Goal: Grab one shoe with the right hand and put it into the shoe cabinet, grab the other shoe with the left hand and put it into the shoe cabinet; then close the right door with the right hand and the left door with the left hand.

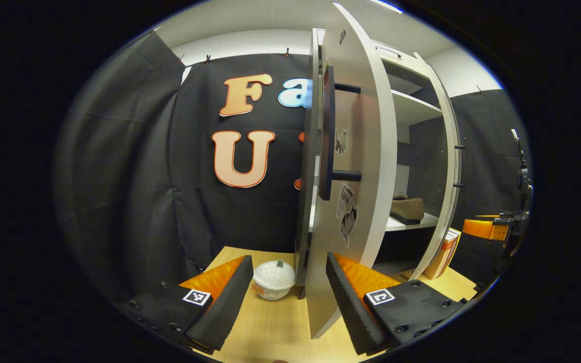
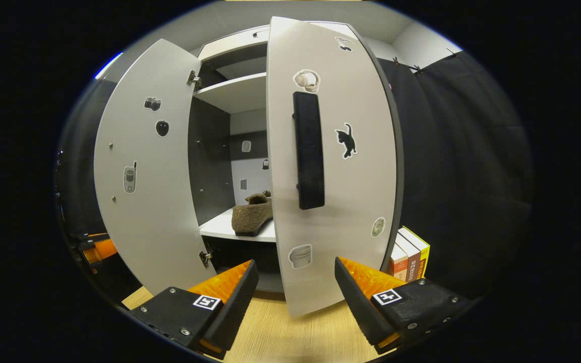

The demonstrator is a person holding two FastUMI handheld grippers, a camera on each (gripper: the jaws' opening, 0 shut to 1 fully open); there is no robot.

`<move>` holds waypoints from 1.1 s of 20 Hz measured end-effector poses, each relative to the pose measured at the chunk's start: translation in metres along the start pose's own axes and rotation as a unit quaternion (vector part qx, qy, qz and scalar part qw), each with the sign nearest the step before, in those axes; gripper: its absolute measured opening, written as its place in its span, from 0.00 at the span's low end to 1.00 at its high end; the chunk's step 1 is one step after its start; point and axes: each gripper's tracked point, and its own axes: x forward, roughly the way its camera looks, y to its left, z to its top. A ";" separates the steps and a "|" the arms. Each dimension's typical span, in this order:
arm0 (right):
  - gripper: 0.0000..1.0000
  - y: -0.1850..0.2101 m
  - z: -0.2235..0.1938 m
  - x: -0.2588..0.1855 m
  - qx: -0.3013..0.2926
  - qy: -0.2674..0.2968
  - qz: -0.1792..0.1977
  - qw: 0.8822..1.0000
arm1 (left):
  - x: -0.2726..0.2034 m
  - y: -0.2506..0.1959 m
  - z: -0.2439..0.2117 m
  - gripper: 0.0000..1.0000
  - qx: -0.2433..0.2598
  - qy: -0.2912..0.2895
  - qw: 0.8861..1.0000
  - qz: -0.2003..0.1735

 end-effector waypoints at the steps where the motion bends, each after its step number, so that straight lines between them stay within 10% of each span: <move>1: 0.94 -0.004 0.001 -0.003 0.001 -0.002 -0.002 1.000 | 0.000 -0.007 -0.001 0.99 -0.003 0.001 1.000 -0.006; 22: 0.94 -0.109 0.015 -0.040 -0.004 -0.029 -0.058 0.998 | 0.063 -0.120 -0.006 0.93 0.008 0.012 0.997 -0.081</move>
